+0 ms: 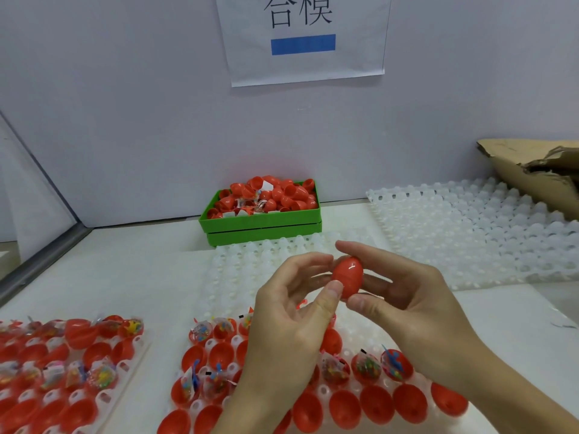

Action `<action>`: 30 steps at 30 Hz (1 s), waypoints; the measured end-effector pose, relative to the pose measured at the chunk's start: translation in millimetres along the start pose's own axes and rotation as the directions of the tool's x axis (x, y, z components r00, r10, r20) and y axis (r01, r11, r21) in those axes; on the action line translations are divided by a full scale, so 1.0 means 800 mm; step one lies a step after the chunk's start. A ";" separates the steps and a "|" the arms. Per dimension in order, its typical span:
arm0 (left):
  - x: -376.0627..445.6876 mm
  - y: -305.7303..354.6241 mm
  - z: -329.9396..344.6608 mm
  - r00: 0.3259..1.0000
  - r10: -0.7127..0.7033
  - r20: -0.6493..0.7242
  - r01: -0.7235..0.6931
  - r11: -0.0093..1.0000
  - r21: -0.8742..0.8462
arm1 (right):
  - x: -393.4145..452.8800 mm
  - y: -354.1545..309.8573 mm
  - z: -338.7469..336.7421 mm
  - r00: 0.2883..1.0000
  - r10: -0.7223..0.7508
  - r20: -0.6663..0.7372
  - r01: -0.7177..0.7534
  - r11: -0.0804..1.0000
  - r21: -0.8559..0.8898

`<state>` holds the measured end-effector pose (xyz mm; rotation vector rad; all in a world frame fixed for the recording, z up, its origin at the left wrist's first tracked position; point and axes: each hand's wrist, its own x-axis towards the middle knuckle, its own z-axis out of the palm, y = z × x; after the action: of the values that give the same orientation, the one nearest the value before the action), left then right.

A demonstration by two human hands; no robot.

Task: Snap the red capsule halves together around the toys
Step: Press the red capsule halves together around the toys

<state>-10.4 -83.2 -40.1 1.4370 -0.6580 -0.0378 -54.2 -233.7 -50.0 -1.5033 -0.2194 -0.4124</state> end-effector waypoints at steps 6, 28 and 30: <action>0.001 0.003 0.002 1.000 -0.004 -0.003 0.004 1.000 0.004 | 0.000 -0.004 0.003 0.990 -0.113 -0.090 0.108 0.993 -0.052; 0.002 -0.007 -0.007 0.956 0.294 0.001 -0.269 0.872 0.409 | -0.002 -0.001 0.006 0.993 0.047 -0.109 -0.055 0.996 -0.074; 0.002 -0.007 -0.006 0.959 0.283 0.007 -0.261 0.872 0.414 | -0.001 0.000 0.004 0.992 0.066 -0.106 -0.073 0.995 -0.064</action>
<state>-5.0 -80.2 -44.6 1.7274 -0.8537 0.3830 -54.4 -230.3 -50.0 -1.5468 -0.0713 -0.4443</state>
